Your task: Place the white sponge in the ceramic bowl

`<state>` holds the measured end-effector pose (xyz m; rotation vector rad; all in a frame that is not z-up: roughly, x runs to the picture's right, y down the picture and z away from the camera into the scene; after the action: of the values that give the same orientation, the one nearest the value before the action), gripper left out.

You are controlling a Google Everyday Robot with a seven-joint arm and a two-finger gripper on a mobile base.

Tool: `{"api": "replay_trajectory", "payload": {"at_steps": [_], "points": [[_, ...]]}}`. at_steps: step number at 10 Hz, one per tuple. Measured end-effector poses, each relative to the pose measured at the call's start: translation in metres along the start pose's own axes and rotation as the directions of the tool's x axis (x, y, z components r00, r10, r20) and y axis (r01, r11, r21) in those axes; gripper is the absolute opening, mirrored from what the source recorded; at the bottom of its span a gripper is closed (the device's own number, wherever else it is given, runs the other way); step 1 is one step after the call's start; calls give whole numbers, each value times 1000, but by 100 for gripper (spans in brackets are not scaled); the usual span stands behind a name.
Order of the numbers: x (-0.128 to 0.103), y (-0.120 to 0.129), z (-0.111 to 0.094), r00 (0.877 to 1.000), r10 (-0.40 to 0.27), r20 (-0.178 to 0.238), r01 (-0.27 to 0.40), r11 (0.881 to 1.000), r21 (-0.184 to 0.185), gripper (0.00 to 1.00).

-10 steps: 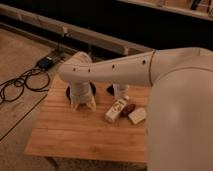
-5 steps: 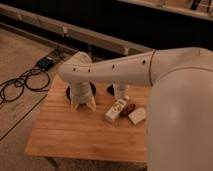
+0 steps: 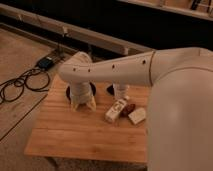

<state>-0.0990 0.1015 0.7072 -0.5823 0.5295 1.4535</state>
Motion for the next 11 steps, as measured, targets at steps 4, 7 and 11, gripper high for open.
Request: {"api": "replay_trajectory", "payload": {"at_steps": [4, 7, 11], "points": [[-22, -74, 14, 990, 135, 48, -137, 990, 44, 65], [-33, -140, 24, 964, 250, 89, -255, 965, 56, 65], [-40, -219, 44, 910, 392, 133, -401, 915, 47, 65]]}}
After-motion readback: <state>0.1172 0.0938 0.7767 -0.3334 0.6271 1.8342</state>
